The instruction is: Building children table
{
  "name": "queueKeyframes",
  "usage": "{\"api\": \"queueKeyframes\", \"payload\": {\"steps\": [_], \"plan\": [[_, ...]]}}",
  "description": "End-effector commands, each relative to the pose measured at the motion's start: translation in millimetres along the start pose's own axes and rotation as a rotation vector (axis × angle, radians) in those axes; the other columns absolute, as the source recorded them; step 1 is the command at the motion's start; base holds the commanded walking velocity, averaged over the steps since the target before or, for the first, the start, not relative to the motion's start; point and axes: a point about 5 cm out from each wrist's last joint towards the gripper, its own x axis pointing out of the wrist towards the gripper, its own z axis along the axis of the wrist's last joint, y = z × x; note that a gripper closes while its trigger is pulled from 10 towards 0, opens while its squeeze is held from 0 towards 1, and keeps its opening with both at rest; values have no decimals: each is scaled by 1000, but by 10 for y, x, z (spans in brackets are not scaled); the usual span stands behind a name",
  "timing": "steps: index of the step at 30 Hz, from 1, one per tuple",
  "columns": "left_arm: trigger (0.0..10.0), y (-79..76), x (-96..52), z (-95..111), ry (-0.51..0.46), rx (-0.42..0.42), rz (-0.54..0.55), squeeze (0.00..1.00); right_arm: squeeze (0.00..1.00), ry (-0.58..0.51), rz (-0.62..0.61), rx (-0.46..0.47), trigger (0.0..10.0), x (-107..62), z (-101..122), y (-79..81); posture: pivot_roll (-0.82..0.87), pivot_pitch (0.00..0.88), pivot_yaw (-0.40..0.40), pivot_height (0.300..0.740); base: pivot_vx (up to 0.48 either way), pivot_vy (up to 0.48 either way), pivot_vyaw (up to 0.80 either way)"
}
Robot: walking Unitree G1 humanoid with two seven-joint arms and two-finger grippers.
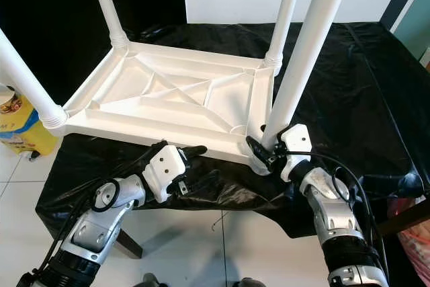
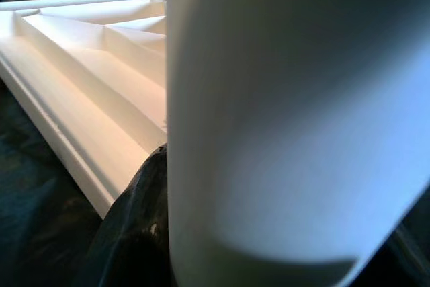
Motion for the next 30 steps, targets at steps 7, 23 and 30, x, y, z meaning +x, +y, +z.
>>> {"api": "queueKeyframes", "payload": {"steps": [7, 23, 30], "plan": [[10000, 8, -1, -4, 10, -10, 76, 0, 0, 80, -155, 10, 10000, -113, -163, 23, 21, 86, -51, 740, 0, 0, 0], [10000, -19, -21, -11, 14, -21, 80, 0, 0, 94, -428, 34, 10000, -199, -162, 120, 20, 98, -61, 740, 0, 0, 0], [10000, -32, -14, -9, 13, -23, 79, 0, 0, 111, -562, 65, 10000, -206, -178, 235, 23, 98, -68, 740, 0, 0, 0]]}}
